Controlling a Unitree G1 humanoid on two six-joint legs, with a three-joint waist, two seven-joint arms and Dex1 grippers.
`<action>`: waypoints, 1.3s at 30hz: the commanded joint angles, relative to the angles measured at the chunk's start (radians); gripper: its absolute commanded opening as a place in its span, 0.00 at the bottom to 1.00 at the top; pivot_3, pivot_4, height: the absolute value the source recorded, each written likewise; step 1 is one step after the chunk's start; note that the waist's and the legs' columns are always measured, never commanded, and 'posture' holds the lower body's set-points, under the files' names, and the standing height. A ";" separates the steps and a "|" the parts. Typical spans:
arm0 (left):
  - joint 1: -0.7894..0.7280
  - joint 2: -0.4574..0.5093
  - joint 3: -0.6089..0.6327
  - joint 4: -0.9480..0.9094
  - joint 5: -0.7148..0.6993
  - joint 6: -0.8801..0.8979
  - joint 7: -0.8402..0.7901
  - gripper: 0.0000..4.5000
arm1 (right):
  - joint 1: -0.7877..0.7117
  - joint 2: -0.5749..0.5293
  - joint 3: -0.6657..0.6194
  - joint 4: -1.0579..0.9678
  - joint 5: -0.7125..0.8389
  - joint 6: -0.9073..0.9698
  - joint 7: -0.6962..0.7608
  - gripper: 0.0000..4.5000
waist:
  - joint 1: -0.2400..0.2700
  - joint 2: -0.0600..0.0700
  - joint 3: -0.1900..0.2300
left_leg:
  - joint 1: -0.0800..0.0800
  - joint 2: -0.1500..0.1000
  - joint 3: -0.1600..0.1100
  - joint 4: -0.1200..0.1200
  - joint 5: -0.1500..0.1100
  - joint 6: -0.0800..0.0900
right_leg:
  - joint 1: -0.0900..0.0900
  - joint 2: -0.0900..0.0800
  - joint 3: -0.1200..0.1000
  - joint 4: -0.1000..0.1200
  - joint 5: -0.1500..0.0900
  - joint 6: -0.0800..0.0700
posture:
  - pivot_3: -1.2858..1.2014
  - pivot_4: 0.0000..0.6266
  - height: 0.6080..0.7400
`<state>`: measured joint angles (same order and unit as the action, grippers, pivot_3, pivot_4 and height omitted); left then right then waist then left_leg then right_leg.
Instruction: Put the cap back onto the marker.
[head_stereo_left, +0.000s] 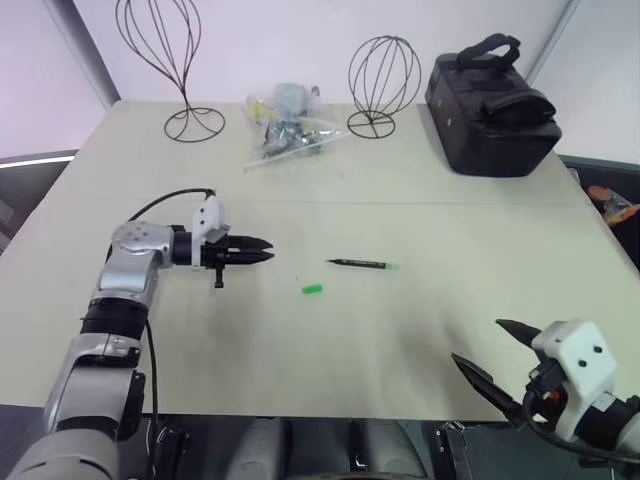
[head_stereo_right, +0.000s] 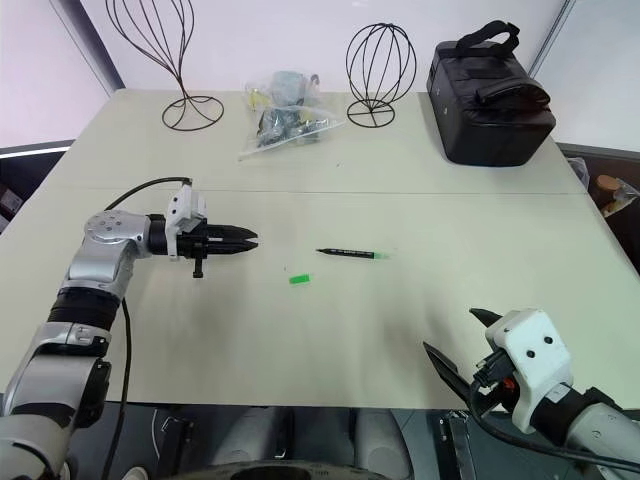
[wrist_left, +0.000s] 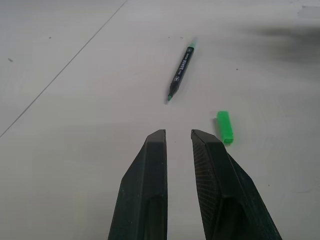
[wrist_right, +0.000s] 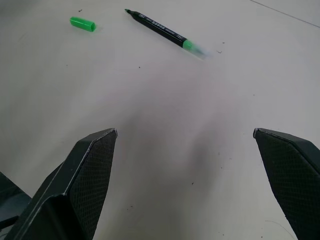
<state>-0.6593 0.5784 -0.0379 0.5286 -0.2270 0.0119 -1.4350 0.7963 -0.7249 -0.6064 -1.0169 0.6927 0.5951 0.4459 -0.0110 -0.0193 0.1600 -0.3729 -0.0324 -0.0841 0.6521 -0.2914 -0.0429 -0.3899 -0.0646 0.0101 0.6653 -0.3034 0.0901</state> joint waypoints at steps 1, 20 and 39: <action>-0.004 0.006 -0.004 -0.018 -0.009 -0.011 -0.009 0.18 | 0.001 -0.010 -0.027 -0.030 0.016 -0.017 -0.004 1.00 | 0.000 0.000 0.000 | 0.000 0.000 0.000 0.000 0.000 0.000 | 0.000 0.000 0.000 0.000 0.000 0.000 | 0.52 0.24 1.00; 0.001 -0.003 -0.039 -0.021 0.002 -0.046 -0.025 0.18 | -0.048 -0.004 -0.024 -0.028 -0.021 0.003 -0.034 1.00 | -0.001 0.000 0.000 | 0.000 0.000 0.000 0.000 0.000 0.000 | 0.000 0.000 0.000 0.000 0.000 0.000 | 0.52 0.24 1.00; -0.030 -0.140 -0.108 0.127 0.052 -0.307 0.039 0.46 | -0.524 0.049 0.344 0.205 -0.313 0.003 -0.119 1.00 | -0.001 0.000 0.002 | -0.001 0.000 0.000 0.001 0.000 0.000 | -0.001 0.001 0.000 0.000 0.000 0.000 | 0.52 0.24 1.00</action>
<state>-0.6736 0.4339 -0.1706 0.6637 -0.1644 -0.2763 -1.4056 0.2822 -0.6828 -0.2608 -0.7901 0.3942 0.6119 0.3342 -0.0116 -0.0195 0.1619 -0.3737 -0.0325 -0.0837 0.6532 -0.2914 -0.0429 -0.3909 -0.0640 0.0102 0.6653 -0.3029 0.0897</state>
